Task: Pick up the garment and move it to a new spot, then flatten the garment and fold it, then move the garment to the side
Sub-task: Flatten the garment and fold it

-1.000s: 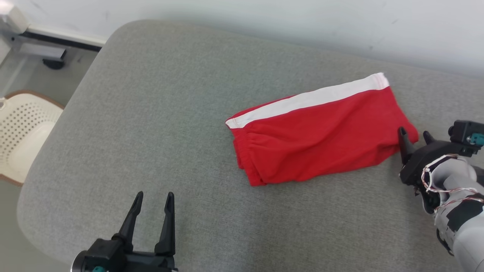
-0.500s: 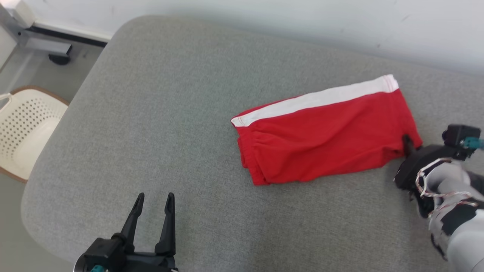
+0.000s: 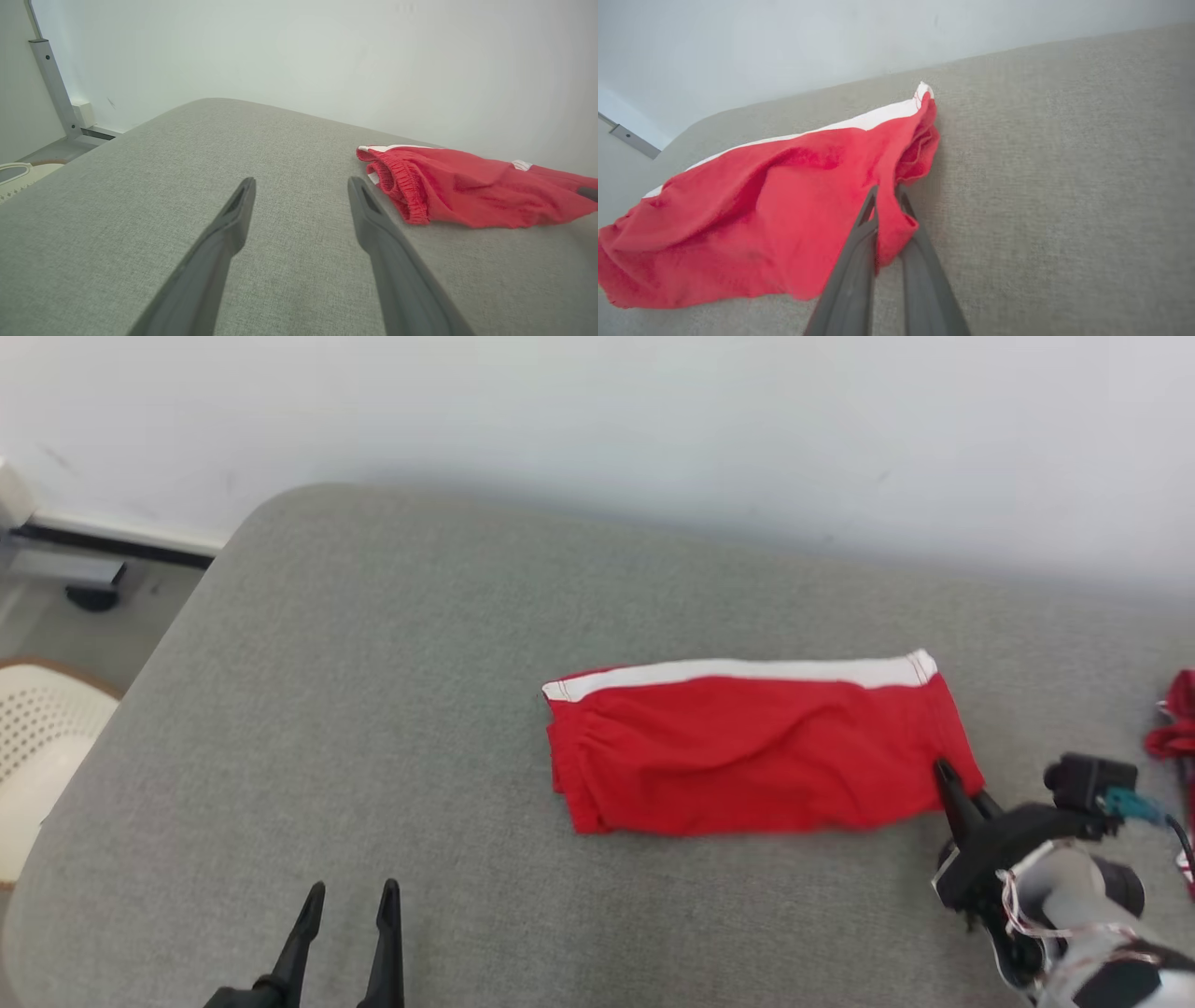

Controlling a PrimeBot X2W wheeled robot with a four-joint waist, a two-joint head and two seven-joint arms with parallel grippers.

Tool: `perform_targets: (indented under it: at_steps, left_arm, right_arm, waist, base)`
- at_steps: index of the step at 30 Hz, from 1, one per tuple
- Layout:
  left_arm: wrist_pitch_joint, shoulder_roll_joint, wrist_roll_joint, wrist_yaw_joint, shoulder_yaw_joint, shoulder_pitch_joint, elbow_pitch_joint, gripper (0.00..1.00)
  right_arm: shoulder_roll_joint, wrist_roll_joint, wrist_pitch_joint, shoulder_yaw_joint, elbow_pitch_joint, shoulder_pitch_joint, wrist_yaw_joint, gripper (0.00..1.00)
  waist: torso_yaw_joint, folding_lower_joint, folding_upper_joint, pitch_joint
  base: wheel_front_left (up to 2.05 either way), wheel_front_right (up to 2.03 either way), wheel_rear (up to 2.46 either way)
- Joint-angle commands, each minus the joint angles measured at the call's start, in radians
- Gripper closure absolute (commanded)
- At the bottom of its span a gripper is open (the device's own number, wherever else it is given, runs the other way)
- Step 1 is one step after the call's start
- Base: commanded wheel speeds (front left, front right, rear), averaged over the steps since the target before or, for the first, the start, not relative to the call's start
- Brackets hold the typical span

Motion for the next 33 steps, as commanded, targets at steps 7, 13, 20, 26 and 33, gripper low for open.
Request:
perform_targets:
  at_steps: [7, 13, 20, 26, 33]
  left_arm:
    - [-0.001, 0.006, 0.003, 0.000, 0.002, 0.039, -0.007, 0.00]
    - [-0.001, 0.008, 0.000, 0.000, -0.007, 0.034, -0.002, 0.00]
    - [-0.001, 0.010, -0.002, 0.000, -0.002, 0.045, -0.003, 0.00]
    - [-0.001, 0.012, -0.004, 0.000, 0.001, 0.042, -0.006, 0.00]
    - [-0.001, 0.013, 0.022, 0.000, 0.002, 0.049, -0.007, 0.00]
  right_arm:
    - [-0.050, 0.065, -0.009, -0.063, -0.159, 0.198, -0.002, 1.00]
    - [-0.047, 0.067, -0.009, -0.147, -0.251, 0.345, -0.002, 1.00]
    - [-0.024, 0.011, -0.009, -0.200, -0.260, 0.412, -0.002, 0.27]
    - [-0.056, -0.038, -0.009, -0.267, -0.274, 0.386, -0.002, 0.00]
    - [-0.038, -0.110, 0.042, -0.301, -0.227, 0.308, -0.002, 0.00]
  waist:
    - [-0.085, 0.0000, 0.0001, -0.058]
    - [-0.097, 0.0000, 0.0001, -0.059]
    - [-0.115, 0.0000, 0.0001, -0.055]
    - [-0.113, 0.0000, 0.0001, -0.059]
    - [-0.115, 0.0000, 0.0001, -0.064]
  base:
    - [0.00, 0.00, 0.00]
    - [0.00, 0.00, 0.00]
    - [0.00, 0.00, 0.00]
    - [0.00, 0.00, 0.00]
    - [0.00, 0.00, 0.00]
